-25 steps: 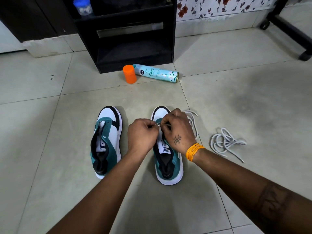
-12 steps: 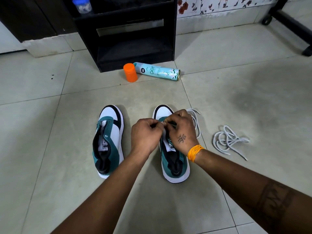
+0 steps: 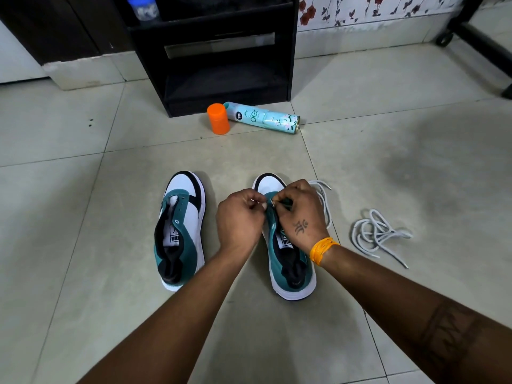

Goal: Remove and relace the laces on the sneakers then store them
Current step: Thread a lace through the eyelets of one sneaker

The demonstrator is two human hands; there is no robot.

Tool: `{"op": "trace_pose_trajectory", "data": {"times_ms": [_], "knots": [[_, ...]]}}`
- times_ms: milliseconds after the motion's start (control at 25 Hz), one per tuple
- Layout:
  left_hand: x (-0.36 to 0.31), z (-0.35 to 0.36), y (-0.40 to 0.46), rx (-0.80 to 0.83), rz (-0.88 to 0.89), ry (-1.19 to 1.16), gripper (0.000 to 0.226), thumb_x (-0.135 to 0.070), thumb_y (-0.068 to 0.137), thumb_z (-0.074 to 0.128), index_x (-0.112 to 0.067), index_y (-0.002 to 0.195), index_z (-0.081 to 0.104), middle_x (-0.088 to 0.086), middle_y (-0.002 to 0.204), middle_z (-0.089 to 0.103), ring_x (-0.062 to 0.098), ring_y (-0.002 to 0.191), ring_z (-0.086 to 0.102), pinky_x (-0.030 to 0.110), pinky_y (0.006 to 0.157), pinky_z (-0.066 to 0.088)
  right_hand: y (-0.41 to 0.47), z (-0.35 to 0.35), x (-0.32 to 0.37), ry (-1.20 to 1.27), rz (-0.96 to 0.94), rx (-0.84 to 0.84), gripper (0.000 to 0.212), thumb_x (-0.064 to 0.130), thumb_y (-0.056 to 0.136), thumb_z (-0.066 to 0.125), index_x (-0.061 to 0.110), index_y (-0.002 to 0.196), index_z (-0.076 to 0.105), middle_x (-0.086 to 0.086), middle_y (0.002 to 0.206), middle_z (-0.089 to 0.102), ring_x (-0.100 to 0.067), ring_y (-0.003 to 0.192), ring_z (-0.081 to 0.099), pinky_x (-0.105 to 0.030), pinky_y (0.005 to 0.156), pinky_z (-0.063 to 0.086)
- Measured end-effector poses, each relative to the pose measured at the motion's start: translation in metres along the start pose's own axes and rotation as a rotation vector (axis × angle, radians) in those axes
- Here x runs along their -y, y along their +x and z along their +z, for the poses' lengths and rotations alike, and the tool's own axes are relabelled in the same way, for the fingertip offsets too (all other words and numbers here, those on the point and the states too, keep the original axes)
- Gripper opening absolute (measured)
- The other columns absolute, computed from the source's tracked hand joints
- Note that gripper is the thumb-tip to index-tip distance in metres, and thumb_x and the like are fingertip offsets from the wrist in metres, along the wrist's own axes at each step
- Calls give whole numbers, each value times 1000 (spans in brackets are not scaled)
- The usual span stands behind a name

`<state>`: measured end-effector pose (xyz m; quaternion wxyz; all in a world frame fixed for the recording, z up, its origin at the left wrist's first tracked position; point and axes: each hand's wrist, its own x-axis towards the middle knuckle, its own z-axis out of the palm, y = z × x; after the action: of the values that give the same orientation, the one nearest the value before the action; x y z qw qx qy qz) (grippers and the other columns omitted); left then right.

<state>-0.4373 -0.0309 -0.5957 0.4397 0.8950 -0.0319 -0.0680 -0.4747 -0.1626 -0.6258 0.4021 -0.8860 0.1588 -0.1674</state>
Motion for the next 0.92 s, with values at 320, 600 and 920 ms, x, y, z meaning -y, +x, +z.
{"op": "trace_pose_trajectory", "data": {"times_ms": [320, 600, 920], "knots": [[4, -2, -2, 3, 70, 50, 13, -16, 94, 62, -26, 98, 70, -9, 88, 73, 13, 80, 69, 28, 69, 48, -26, -13, 2, 39, -73, -95, 17, 18, 80, 70, 22, 94, 77, 3, 105, 61, -18, 106, 57, -24, 94, 43], [-4, 8, 1, -21, 207, 118, 25, -11, 90, 65, -28, 101, 80, -8, 92, 79, 17, 83, 71, 28, 71, 52, 0, -17, 2, -171, -22, -6, 10, 12, 84, 66, 16, 85, 75, -7, 91, 61, -29, 90, 62, -33, 78, 47], [16, 12, 14, 35, -23, -88, 11, -32, 83, 51, -29, 84, 62, -5, 77, 74, 25, 70, 73, 46, 67, 62, -8, -13, 6, -22, 8, -83, 10, 12, 82, 71, 19, 89, 75, 0, 99, 57, -24, 101, 57, -30, 86, 47]]}}
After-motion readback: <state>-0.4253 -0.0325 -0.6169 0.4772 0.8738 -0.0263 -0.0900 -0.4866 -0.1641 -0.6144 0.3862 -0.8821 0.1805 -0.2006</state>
